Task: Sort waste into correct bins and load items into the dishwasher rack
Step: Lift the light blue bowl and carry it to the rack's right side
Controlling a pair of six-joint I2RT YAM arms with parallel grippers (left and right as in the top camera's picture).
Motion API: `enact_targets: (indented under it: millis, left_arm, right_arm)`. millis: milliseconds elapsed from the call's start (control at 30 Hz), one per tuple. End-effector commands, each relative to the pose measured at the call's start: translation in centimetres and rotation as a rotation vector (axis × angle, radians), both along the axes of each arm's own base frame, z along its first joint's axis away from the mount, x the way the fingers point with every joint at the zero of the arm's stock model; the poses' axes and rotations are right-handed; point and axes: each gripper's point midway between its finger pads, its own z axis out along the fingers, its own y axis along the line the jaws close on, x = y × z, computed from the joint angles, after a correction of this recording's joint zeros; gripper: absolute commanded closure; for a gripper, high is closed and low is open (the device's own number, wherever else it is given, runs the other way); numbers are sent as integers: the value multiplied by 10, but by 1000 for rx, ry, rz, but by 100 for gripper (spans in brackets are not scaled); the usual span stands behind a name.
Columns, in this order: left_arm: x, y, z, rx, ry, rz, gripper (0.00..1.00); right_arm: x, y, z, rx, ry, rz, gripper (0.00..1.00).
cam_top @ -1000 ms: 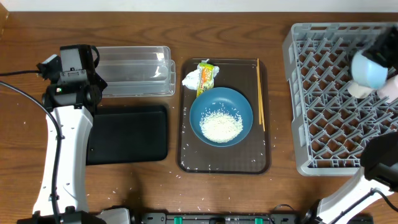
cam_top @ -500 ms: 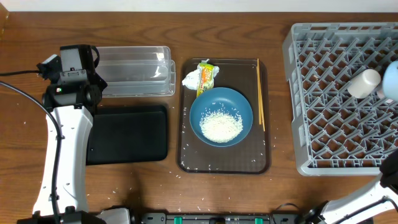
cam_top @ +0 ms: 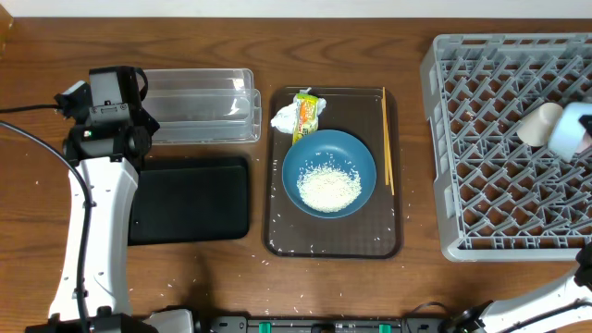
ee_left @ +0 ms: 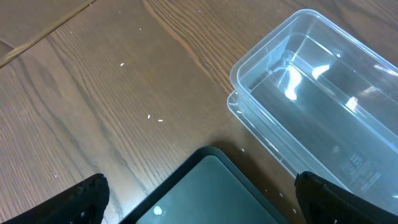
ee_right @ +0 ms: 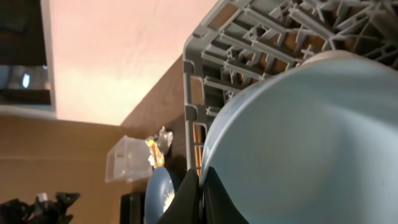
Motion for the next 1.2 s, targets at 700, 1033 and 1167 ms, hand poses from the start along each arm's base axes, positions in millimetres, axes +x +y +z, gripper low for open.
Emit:
enact_targets:
  millis: [700,1033,1167]
  left_arm:
    - [-2,3,0,12,2,15,2]
    - [-2,3,0,12,2,15,2]
    - [-2,3,0,12,2,15,2]
  right_arm:
    - [-47,-26,-19,149,141,-163,91]
    - [-73,-45,-35,129,270,-249,75]
    - [-83,-51,-29,109,291,-289,70]
